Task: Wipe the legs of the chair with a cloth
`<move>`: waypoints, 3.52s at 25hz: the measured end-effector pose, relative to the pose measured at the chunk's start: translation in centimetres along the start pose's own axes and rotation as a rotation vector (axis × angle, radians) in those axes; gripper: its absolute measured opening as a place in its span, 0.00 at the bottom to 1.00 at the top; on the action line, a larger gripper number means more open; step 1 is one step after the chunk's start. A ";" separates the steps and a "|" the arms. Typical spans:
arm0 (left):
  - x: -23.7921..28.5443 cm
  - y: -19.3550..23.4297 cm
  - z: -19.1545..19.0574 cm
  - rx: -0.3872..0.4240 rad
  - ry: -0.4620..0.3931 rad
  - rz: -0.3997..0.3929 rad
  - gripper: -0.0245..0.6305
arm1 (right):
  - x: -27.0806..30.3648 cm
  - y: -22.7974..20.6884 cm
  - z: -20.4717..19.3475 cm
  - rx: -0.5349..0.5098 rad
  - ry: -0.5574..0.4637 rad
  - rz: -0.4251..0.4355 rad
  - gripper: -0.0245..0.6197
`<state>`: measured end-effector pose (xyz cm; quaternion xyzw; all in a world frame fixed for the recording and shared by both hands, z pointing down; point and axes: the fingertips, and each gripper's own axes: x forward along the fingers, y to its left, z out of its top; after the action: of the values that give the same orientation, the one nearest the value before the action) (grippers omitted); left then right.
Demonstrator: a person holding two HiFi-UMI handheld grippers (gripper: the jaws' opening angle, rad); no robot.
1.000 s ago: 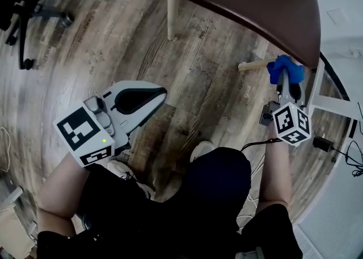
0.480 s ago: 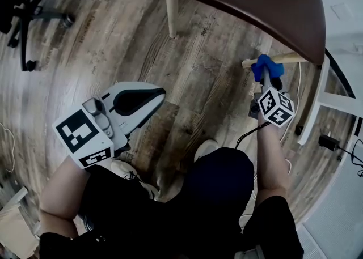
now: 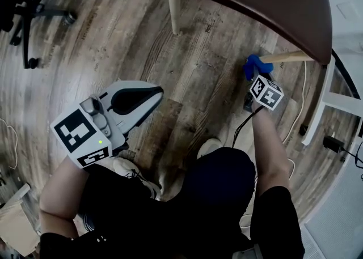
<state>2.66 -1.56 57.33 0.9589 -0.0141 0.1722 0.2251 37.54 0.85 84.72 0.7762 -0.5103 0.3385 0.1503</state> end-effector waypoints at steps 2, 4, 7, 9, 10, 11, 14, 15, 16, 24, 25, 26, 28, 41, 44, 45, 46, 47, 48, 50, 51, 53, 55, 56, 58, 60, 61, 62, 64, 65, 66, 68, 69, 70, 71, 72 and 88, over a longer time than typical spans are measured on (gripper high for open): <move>-0.1 0.1 0.0 -0.003 0.000 0.007 0.05 | 1.0 -0.1 -1.1 0.006 0.042 -0.004 0.20; -0.2 0.1 0.1 -0.002 -0.001 0.010 0.05 | 1.5 -0.3 -1.9 -0.025 0.091 -0.035 0.20; -0.3 0.2 0.0 -0.001 0.001 0.017 0.05 | 2.9 -0.7 -3.3 -0.066 0.153 -0.060 0.20; -0.4 0.3 -0.1 -0.005 0.004 0.024 0.05 | 3.5 -0.9 -3.9 -0.074 0.171 -0.071 0.20; -0.5 0.4 -0.2 -0.007 0.006 0.027 0.05 | 3.7 -0.9 -4.0 -0.071 0.176 -0.074 0.20; -0.5 0.4 -0.3 -0.008 0.008 0.029 0.05 | 3.8 -0.9 -4.1 -0.065 0.178 -0.076 0.20; -0.6 0.5 -0.6 -0.002 0.017 0.033 0.05 | 4.2 -0.9 -4.5 -0.054 0.186 -0.077 0.20; -0.6 0.5 -0.6 0.000 0.019 0.035 0.05 | 4.2 -0.9 -4.6 -0.053 0.187 -0.076 0.20; -0.6 0.6 -0.7 0.001 0.018 0.036 0.05 | 4.3 -0.9 -4.6 -0.052 0.189 -0.073 0.20; -1.0 0.2 -0.3 0.012 0.003 0.031 0.05 | 3.2 -0.7 -3.9 -0.062 0.205 -0.052 0.20; -1.1 0.0 -0.1 0.016 -0.001 0.027 0.05 | 2.7 -0.6 -3.4 -0.062 0.192 -0.047 0.20; -1.2 -0.2 0.1 0.020 -0.006 0.022 0.05 | 2.2 -0.5 -2.9 -0.060 0.175 -0.041 0.20; -1.4 -0.6 0.4 0.028 -0.014 0.014 0.05 | 0.9 -0.2 -1.5 -0.047 0.134 -0.022 0.20; -1.7 -2.4 1.7 0.062 -0.049 -0.037 0.05 | -12.3 1.8 12.2 -0.056 -0.234 0.106 0.20; -1.9 -2.4 1.8 0.063 -0.051 -0.035 0.05 | -15.1 2.3 15.1 -0.101 -0.307 0.100 0.20; -1.8 -2.4 1.8 0.064 -0.051 -0.035 0.05 | -15.9 2.4 15.9 -0.110 -0.325 0.100 0.20; -1.8 -2.4 1.8 0.066 -0.051 -0.035 0.05 | -16.5 2.5 16.6 -0.115 -0.343 0.099 0.20; -1.8 -2.5 1.8 0.068 -0.051 -0.035 0.05 | -17.2 2.6 17.3 -0.122 -0.361 0.099 0.20; -1.7 -2.5 1.8 0.069 -0.051 -0.036 0.05 | -17.9 2.7 18.0 -0.130 -0.380 0.098 0.20; -1.7 -2.6 1.8 0.071 -0.050 -0.036 0.05 | -19.1 2.9 19.3 -0.145 -0.418 0.098 0.20; -1.6 -2.6 1.8 0.071 -0.049 -0.037 0.05 | -19.7 3.0 19.9 -0.149 -0.435 0.099 0.20; -1.5 -2.7 1.7 0.073 -0.047 -0.038 0.05 | -20.6 3.2 20.7 -0.150 -0.461 0.104 0.20; -1.5 -2.9 1.7 0.075 -0.046 -0.038 0.05 | -21.1 3.3 21.1 -0.146 -0.472 0.111 0.20; -1.5 -2.9 1.7 0.076 -0.047 -0.038 0.05 | -21.3 3.4 21.1 -0.142 -0.475 0.114 0.20; -1.6 -2.9 1.8 0.076 -0.051 -0.036 0.05 | -21.9 3.6 21.0 -0.127 -0.485 0.119 0.20; -1.7 -2.8 2.0 0.074 -0.056 -0.032 0.05 | -22.9 3.9 20.7 -0.109 -0.511 0.125 0.20; -1.8 -2.7 2.0 0.073 -0.059 -0.030 0.05 | -23.7 4.1 20.7 -0.108 -0.532 0.128 0.20; -1.8 -2.7 2.1 0.073 -0.063 -0.028 0.05 | -24.5 4.6 20.9 -0.117 -0.559 0.132 0.20; -2.1 -2.5 2.3 0.072 -0.075 -0.024 0.05 | -26.4 6.1 21.7 -0.152 -0.624 0.150 0.20; -2.2 -2.4 2.4 0.071 -0.082 -0.023 0.05 | -27.3 7.1 22.1 -0.167 -0.653 0.170 0.20; -2.2 -2.3 2.5 0.068 -0.089 -0.021 0.05 | -28.1 8.2 22.5 -0.175 -0.675 0.198 0.20; -2.3 -2.1 3.0 0.059 -0.108 -0.017 0.05 | -29.8 10.3 23.3 -0.163 -0.697 0.268 0.20; -2.3 -2.0 3.4 0.054 -0.122 -0.017 0.05 | -30.5 11.2 23.6 -0.151 -0.702 0.304 0.20; -2.2 -2.0 3.8 0.050 -0.136 -0.017 0.05 | -31.2 12.0 24.0 -0.141 -0.705 0.340 0.20; -2.2 -2.0 4.2 0.048 -0.148 -0.017 0.05 | -31.9 12.8 24.3 -0.137 -0.706 0.373 0.20; -2.1 -2.1 4.4 0.048 -0.158 -0.014 0.05 | -32.4 13.7 24.6 -0.140 -0.706 0.405 0.20; -5.8 -2.9 7.4 0.085 -0.282 0.091 0.05 | -37.9 25.3 25.6 -0.384 -0.673 0.631 0.20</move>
<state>-0.07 -2.51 47.92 0.9806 -0.0818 0.0462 0.1718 14.92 1.26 37.56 0.6084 -0.7936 -0.0019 0.0079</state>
